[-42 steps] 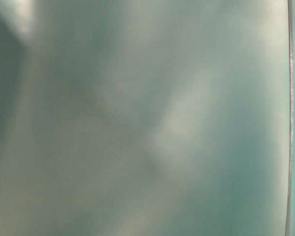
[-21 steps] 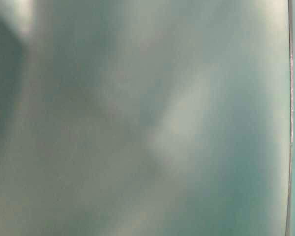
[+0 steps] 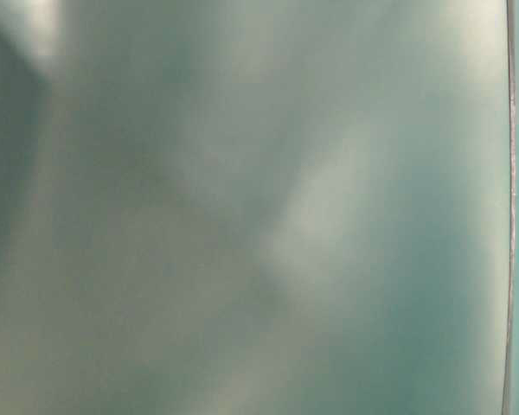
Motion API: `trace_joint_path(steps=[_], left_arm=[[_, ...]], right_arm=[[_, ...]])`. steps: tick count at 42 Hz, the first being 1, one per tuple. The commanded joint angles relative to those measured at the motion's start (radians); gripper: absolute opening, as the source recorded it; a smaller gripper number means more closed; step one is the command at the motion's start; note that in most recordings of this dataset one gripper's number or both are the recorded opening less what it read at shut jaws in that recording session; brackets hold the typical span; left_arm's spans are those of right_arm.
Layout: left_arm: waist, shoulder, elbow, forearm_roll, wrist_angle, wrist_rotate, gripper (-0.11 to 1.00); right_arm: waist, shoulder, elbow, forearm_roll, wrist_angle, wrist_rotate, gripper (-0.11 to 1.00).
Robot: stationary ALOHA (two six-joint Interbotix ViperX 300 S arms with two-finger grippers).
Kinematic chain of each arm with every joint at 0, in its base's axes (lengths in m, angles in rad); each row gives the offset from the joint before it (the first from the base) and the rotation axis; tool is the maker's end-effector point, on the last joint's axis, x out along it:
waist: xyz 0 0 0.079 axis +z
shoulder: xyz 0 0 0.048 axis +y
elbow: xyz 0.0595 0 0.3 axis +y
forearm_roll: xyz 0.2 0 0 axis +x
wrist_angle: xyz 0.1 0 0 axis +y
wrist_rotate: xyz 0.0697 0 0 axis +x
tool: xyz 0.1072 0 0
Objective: Scoop the yellow hexagonal prism block from the bowl with a spoon using the right arm.
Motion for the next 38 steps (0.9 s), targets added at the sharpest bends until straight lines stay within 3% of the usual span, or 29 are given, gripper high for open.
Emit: trace_joint_path(steps=[1, 22, 27, 31, 38], left_arm=[[0.0, 0.009, -0.008, 0.002, -0.009, 0.002, 0.0], [0.002, 0.009, -0.008, 0.002, -0.009, 0.002, 0.0], [0.002, 0.009, -0.008, 0.002, -0.009, 0.002, 0.0], [0.002, 0.009, -0.008, 0.002, -0.009, 0.003, 0.0], [0.002, 0.009, -0.008, 0.003, -0.009, 0.003, 0.0]], right_arm=[[0.003, 0.002, -0.008, -0.003, -0.018, 0.005, 0.51], [0.003, 0.017, -0.011, -0.003, -0.026, 0.003, 0.5], [0.003, 0.017, -0.011, -0.002, -0.029, 0.003, 0.42], [0.003, 0.015, -0.009, -0.002, -0.032, 0.003, 0.23], [0.003, -0.008, -0.009, -0.002, -0.028, 0.005, 0.22]])
